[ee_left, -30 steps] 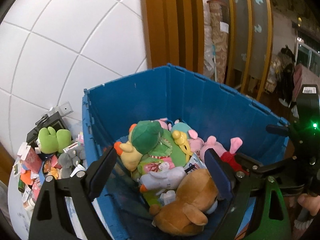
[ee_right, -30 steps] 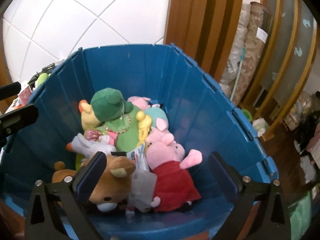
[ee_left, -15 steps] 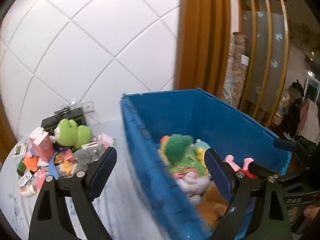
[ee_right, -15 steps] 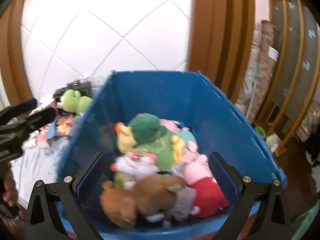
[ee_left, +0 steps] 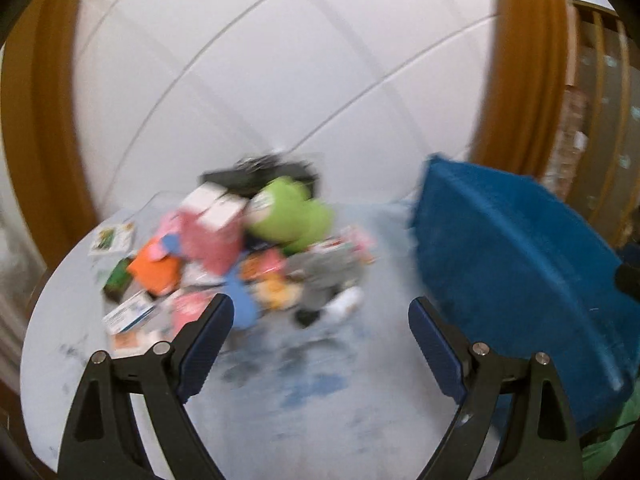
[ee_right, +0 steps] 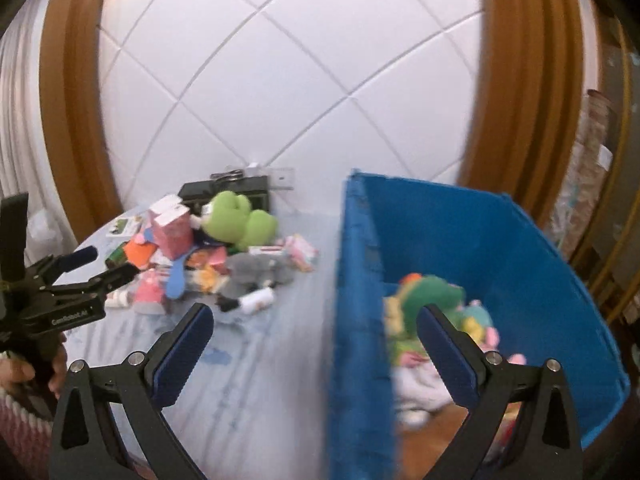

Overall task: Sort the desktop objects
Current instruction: 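Grasp the white medicine bottle with the left gripper while the right grasps a white jar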

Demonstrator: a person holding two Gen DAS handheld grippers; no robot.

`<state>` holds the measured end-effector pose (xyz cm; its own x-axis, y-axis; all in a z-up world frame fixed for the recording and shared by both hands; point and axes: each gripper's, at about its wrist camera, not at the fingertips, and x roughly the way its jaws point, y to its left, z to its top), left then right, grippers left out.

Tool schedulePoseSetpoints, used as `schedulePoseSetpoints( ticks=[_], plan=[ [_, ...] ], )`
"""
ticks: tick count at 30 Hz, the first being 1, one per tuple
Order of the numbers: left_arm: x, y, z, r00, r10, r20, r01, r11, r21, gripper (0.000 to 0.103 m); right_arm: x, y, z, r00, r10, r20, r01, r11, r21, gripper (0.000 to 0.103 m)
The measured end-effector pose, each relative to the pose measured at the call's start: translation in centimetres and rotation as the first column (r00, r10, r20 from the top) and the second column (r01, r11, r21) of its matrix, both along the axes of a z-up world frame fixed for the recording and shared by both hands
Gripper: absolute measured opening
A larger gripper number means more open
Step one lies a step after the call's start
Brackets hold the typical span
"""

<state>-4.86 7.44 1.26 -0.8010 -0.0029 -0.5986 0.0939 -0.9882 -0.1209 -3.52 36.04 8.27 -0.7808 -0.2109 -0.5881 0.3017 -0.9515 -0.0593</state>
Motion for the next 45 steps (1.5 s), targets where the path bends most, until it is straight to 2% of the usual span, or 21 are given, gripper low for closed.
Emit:
schedulePoseSetpoints(
  ticks=[3, 7, 11, 15, 16, 18, 19, 23, 27, 28, 29, 30, 31, 33, 36, 41, 43, 45],
  plan=[
    [-0.3, -6.0, -3.0, 0.996, 0.043, 0.076, -0.043, 0.999, 0.001, 0.090, -1.4, -3.6, -1.6, 0.999, 0.000, 0.040, 0.000, 1.000, -0.002, 0.103],
    [-1.1, -13.6, -7.7, 0.978, 0.099, 0.186, -0.095, 0.995, -0.027, 0.090, -4.5, -7.3, -5.4, 0.989, -0.029, 0.147, 0.030, 1.000, -0.007, 0.103],
    [-1.9, -20.4, -12.2, 0.950, 0.145, 0.276, -0.130, 0.989, -0.069, 0.090, -7.2, -9.4, -9.8, 0.962, -0.075, 0.261, 0.077, 0.997, 0.003, 0.103],
    [-3.7, -24.8, -15.8, 0.932, 0.108, 0.346, -0.088, 0.993, -0.075, 0.090, -9.4, -10.4, -13.8, 0.925, -0.121, 0.360, 0.118, 0.993, 0.032, 0.103],
    [-4.4, -25.4, -16.6, 0.931, 0.079, 0.357, -0.056, 0.996, -0.074, 0.090, -10.1, -10.6, -14.8, 0.914, -0.132, 0.384, 0.126, 0.991, 0.041, 0.103],
    [-5.7, -26.1, -18.5, 0.917, 0.050, 0.397, -0.010, 0.995, -0.102, 0.090, -11.2, -10.8, -16.3, 0.896, -0.154, 0.417, 0.141, 0.988, 0.061, 0.103],
    [-6.4, -26.2, -19.6, 0.908, 0.006, 0.419, 0.041, 0.994, -0.102, 0.090, -11.9, -10.8, -17.1, 0.885, -0.165, 0.435, 0.149, 0.986, 0.071, 0.103],
    [-8.6, -26.0, -22.7, 0.872, -0.057, 0.486, 0.155, 0.974, -0.163, 0.090, -14.8, -11.1, -19.8, 0.849, -0.194, 0.491, 0.176, 0.981, 0.084, 0.103],
    [-11.0, -26.2, -24.9, 0.843, -0.080, 0.531, 0.200, 0.965, -0.172, 0.090, -17.7, -11.6, -22.1, 0.815, -0.216, 0.538, 0.201, 0.976, 0.088, 0.103],
    [-11.5, -26.4, -25.4, 0.836, -0.082, 0.542, 0.199, 0.967, -0.161, 0.086, -18.4, -11.8, -22.6, 0.808, -0.219, 0.548, 0.203, 0.975, 0.090, 0.103],
    [-12.0, -26.8, -25.9, 0.826, -0.087, 0.556, 0.194, 0.971, -0.137, 0.082, -19.1, -12.0, -23.2, 0.801, -0.220, 0.557, 0.205, 0.975, 0.091, 0.103],
    [-12.4, -27.1, -26.4, 0.817, -0.092, 0.570, 0.184, 0.977, -0.107, 0.069, -20.0, -12.2, -23.8, 0.792, -0.222, 0.568, 0.207, 0.974, 0.092, 0.103],
    [-12.8, -27.6, -26.9, 0.805, -0.086, 0.587, 0.162, 0.984, -0.078, 0.061, -20.6, -12.4, -24.3, 0.786, -0.223, 0.577, 0.208, 0.974, 0.092, 0.103],
    [-13.4, -28.5, -27.5, 0.792, -0.056, 0.607, 0.089, 0.996, -0.024, 0.057, -21.9, -12.9, -25.4, 0.771, -0.226, 0.596, 0.212, 0.973, 0.094, 0.103],
    [-13.6, -29.3, -27.5, 0.800, -0.032, 0.599, 0.008, 0.999, 0.042, 0.056, -24.2, -13.8, -27.1, 0.747, -0.217, 0.629, 0.219, 0.973, 0.076, 0.103],
    [-14.1, -29.1, -27.7, 0.799, 0.027, 0.601, -0.086, 0.994, 0.069, 0.055, -28.2, -14.9, -29.5, 0.708, -0.206, 0.675, 0.246, 0.968, 0.038, 0.102],
    [-14.4, -28.9, -27.9, 0.799, 0.045, 0.600, -0.105, 0.992, 0.066, 0.053, -29.7, -15.3, -30.3, 0.696, -0.221, 0.683, 0.258, 0.965, 0.050, 0.096],
    [-14.6, -28.8, -28.1, 0.797, 0.066, 0.600, -0.125, 0.990, 0.057, 0.052, -30.9, -15.5, -30.9, 0.687, -0.227, 0.690, 0.268, 0.962, 0.050, 0.077]
  ],
)
